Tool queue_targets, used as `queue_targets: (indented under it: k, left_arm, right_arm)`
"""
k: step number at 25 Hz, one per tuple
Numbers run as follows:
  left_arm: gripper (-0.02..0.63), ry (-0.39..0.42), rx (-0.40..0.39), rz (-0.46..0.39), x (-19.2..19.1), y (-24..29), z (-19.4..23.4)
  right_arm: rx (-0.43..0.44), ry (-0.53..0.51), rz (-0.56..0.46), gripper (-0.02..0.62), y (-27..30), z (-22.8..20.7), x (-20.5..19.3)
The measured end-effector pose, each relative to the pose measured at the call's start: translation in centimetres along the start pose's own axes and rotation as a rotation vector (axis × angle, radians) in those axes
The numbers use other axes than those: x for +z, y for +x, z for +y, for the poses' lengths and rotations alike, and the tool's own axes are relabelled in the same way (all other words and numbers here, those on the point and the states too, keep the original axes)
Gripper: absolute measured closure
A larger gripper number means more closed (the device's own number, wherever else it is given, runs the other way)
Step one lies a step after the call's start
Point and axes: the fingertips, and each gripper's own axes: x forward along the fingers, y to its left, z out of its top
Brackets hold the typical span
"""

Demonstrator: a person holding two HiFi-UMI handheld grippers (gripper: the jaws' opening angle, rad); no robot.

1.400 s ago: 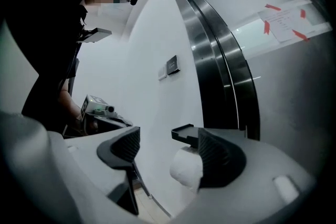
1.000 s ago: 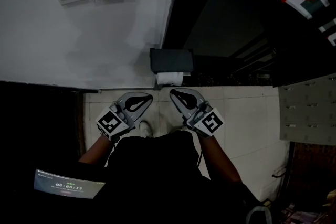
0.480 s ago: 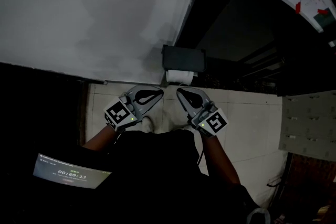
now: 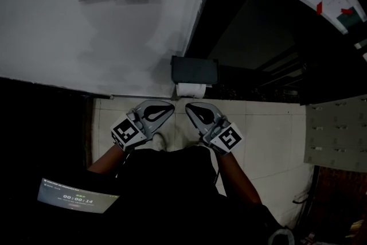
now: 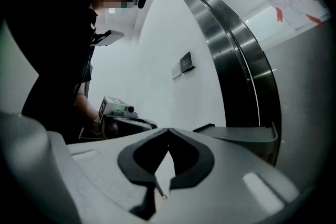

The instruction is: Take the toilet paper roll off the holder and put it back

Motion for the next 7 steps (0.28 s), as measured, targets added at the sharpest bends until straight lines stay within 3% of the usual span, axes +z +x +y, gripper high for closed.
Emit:
queue_targets:
  k: [7]
  left_arm:
    - [0.603, 0.0, 0.01, -0.005, -0.57, -0.07, -0.34]
  right_arm:
    - [-0.006, 0.039, 0.003, 0.594, -0.21, 0.17, -0.43]
